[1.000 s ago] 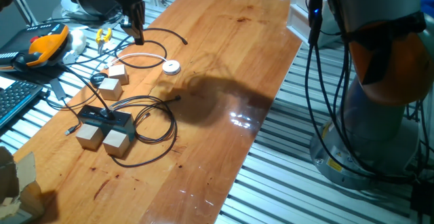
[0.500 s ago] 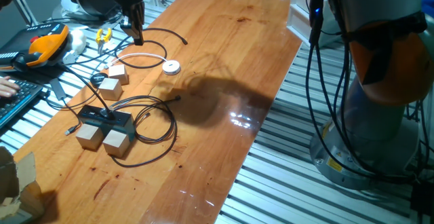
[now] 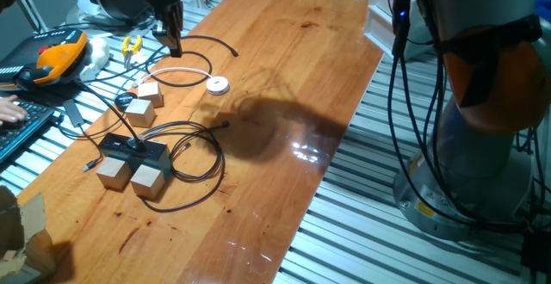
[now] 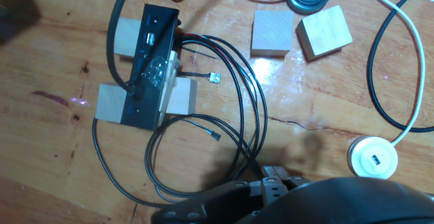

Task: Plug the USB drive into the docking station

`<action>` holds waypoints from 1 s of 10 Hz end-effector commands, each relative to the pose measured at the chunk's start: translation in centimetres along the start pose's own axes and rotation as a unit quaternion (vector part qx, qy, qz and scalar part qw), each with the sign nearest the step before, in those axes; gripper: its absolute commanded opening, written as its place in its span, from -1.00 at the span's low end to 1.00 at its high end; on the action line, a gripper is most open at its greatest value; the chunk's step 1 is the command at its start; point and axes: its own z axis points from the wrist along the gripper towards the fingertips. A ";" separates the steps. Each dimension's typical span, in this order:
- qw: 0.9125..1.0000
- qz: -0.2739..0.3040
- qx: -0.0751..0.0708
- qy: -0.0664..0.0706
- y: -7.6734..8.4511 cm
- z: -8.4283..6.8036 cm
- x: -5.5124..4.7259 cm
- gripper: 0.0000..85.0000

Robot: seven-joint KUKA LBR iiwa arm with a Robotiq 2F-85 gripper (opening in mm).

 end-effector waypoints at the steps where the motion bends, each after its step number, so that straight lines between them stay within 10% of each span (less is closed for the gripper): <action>1: 1.000 0.000 -0.002 0.001 0.0 0.0 0.0 -1.00; 10: 1.000 0.008 -0.004 0.016 0.6 -0.4 0.0 -1.00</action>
